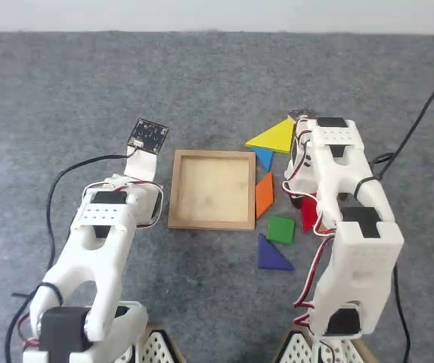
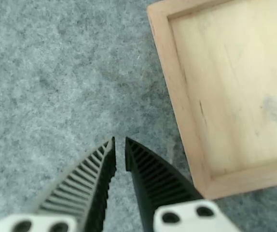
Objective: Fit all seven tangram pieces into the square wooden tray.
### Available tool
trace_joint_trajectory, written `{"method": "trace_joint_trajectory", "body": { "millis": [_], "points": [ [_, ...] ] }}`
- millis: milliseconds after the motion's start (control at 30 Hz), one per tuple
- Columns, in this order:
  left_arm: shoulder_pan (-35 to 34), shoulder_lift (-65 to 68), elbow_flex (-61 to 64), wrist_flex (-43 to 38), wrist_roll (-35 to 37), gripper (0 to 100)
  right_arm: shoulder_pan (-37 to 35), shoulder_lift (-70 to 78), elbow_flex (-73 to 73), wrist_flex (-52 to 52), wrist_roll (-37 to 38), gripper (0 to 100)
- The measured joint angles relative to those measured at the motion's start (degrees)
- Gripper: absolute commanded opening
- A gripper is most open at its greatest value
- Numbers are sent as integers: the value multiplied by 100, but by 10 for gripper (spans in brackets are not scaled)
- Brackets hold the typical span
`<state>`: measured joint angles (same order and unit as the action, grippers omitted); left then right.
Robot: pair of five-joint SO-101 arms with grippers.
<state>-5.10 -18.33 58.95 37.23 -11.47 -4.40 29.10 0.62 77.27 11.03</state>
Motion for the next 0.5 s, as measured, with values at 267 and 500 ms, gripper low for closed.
{"method": "trace_joint_trajectory", "body": {
  "millis": [267, 500],
  "points": [
    [0, 0, 0, 18, 0, 40, 53, 0, -26, 0, 9, 218],
    [0, 0, 0, 105, 0, 40, 158, 0, -79, 0, 70, 214]
  ]
}}
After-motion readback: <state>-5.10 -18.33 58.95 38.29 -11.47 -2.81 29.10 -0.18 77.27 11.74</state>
